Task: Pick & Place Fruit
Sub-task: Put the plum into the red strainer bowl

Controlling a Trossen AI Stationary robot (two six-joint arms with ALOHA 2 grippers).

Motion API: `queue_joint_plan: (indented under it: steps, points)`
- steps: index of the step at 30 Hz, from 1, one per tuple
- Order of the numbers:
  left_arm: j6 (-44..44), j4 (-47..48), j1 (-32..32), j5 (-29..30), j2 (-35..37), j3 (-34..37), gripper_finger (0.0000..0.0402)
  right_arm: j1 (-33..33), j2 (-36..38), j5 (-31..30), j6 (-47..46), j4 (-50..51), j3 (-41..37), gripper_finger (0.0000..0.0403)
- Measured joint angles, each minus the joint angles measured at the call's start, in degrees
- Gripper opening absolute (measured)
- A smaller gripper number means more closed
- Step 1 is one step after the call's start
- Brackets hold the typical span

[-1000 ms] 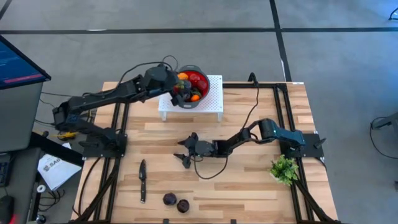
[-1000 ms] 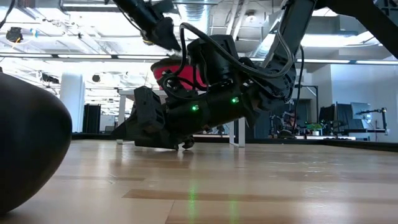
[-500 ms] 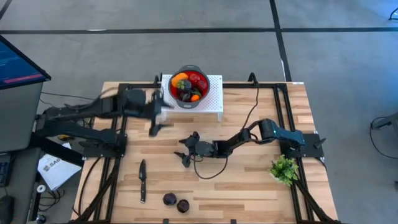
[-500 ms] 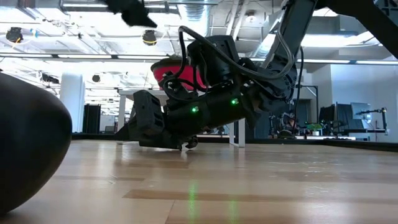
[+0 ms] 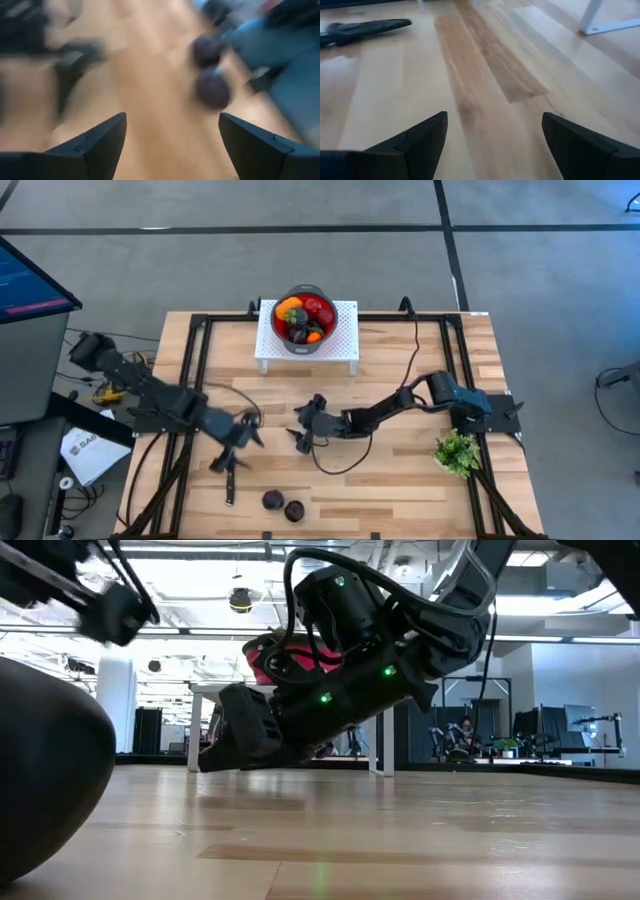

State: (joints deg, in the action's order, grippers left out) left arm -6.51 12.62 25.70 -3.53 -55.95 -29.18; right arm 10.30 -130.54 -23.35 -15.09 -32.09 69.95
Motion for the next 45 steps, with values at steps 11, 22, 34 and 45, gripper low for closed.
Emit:
queue_joint_plan:
  steps: [11, 22, 34, 45]
  points:
    - [-3.4, -35.4, 12.6, 4.7, -18.3, 4.7, 0.0309, 0.1, 0.0, -3.2, -0.4, 0.0, 0.0, 0.0317]
    - [-10.3, -42.5, 17.4, 12.4, -33.6, 1.1, 0.0308, 0.7, 0.0, -3.8, -2.5, 0.0, 0.0, 0.0317]
    - [-16.2, -42.7, 20.6, 20.1, -39.8, -1.1, 0.0287, 3.3, 0.0, -4.2, -5.1, -0.1, 0.0, 0.0317]
    - [-22.1, -42.2, 19.7, 21.2, -38.3, -1.1, 0.0165, 3.5, 0.0, -4.2, -5.9, -0.1, 0.0, 0.0317]
